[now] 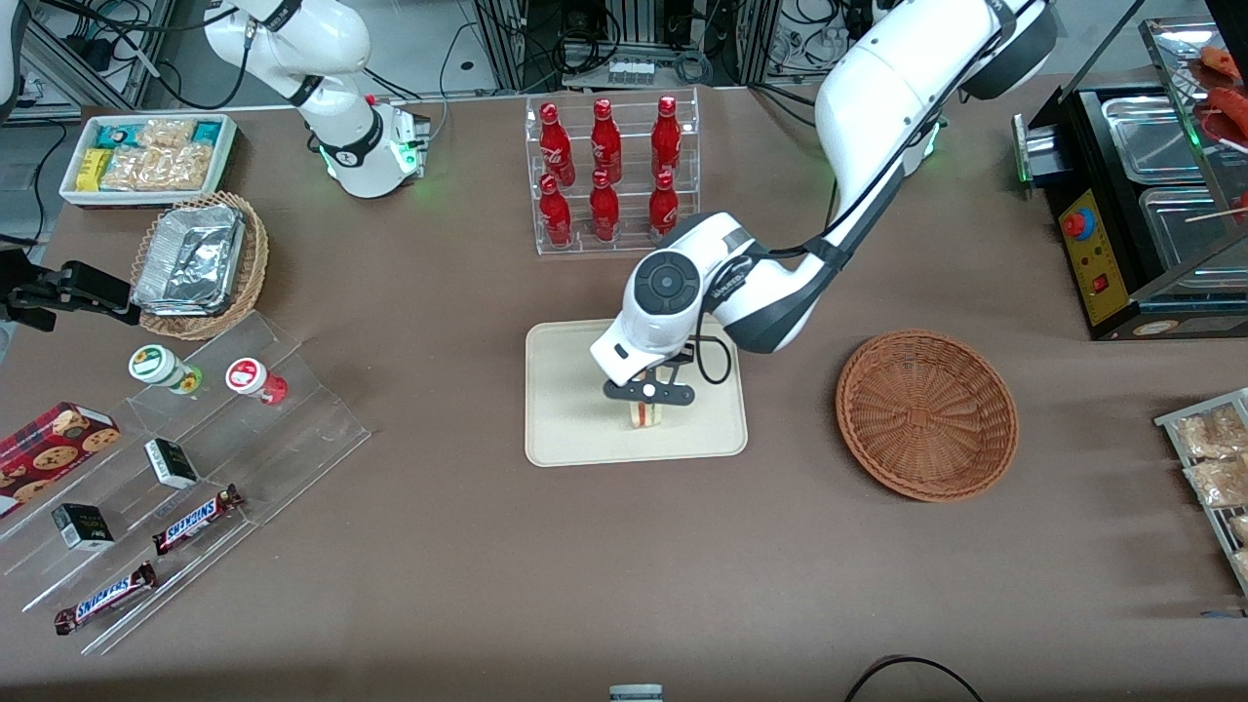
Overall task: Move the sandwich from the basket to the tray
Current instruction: 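Lift the sandwich and carry it over the cream tray, then lower the sandwich onto the tray and open the left gripper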
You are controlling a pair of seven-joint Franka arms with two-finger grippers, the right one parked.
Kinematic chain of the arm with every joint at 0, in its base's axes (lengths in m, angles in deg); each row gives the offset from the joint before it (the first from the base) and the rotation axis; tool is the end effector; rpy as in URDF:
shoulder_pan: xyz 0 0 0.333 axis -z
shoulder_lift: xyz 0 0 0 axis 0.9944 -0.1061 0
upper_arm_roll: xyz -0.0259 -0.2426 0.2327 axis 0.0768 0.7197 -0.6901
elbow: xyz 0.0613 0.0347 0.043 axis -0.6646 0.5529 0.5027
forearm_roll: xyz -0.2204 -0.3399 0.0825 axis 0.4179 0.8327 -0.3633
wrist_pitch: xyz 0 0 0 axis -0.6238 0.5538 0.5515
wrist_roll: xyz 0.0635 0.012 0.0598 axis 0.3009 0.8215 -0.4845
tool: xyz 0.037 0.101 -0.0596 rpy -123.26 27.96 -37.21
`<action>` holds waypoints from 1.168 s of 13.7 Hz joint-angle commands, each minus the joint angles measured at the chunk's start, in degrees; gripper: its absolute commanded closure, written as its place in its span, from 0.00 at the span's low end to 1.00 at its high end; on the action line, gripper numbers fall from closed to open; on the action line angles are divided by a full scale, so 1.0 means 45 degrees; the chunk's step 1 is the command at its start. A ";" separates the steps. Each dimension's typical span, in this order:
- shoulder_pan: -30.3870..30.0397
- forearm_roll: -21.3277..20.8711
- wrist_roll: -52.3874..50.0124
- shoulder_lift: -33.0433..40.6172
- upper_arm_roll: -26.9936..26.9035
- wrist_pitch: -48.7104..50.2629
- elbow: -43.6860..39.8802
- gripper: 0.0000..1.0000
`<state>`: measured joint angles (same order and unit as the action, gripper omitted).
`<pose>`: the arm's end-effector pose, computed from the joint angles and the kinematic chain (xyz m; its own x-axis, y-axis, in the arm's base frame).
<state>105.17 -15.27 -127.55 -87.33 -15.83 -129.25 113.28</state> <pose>0.5338 -0.5101 0.2742 0.9880 -0.0992 -0.1186 -0.0898 -0.9926 0.0820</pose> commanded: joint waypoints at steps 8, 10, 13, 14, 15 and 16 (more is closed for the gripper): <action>0.0568 -0.1382 -0.1187 -0.0994 -0.0085 -0.0188 -0.0411 0.49; 0.0685 -0.1556 -0.1207 -0.1053 -0.0085 -0.0208 -0.0411 0.10; 0.0608 -0.1538 -0.1226 -0.0859 -0.0085 -0.0111 -0.0469 0.01; 0.0549 -0.1519 -0.1226 -0.0703 -0.0085 -0.0052 -0.0470 0.01; 0.0529 -0.1460 -0.1226 -0.0431 -0.0085 -0.0032 -0.0470 0.01; 0.0510 -0.1421 -0.1226 -0.0215 -0.0085 0.0103 -0.0470 0.01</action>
<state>107.13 -21.00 -131.76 -90.64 -15.88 -130.25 111.61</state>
